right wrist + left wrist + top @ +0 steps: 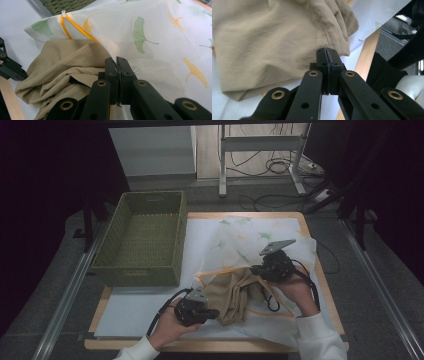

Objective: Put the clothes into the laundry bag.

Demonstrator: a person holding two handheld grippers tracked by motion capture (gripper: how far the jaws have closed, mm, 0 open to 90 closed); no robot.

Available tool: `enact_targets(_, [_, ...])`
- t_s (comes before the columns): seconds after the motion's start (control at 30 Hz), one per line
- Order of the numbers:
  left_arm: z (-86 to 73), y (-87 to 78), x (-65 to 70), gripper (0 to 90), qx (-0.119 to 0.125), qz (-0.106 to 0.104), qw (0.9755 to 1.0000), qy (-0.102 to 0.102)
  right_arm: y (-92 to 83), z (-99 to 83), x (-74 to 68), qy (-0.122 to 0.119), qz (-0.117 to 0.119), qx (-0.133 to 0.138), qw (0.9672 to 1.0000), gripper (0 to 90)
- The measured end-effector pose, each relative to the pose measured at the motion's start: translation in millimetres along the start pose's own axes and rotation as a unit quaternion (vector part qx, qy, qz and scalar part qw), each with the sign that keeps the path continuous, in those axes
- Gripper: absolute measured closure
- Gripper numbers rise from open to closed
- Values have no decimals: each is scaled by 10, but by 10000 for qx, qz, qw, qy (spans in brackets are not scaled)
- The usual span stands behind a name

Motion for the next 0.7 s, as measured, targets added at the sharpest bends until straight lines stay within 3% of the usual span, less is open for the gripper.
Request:
enact_targets(0.23, [-7, 125, 33, 900, -65, -137, 9999, -74, 21, 1, -8, 0, 11, -2, 10000, 869])
enact_targets(0.4, [55, 273, 77, 900, -130, -168, 9998, 27, 33, -3, -12, -7, 1, -35, 10000, 869])
enact_targets(0.7, [160, 405, 63, 900, -83, -71, 9999, 35, 48, -4, -19, -9, 11, -50, 10000, 869])
Point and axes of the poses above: each handheld gripper's, and its own axes: y roughly forward along the jaws, z roughly out of its top, x roughly to its right, the point moved 6 cm from there along y, roughly forward along the jaws, and after that the axes turned 2 degrees about -y, right-handed, at the moved point
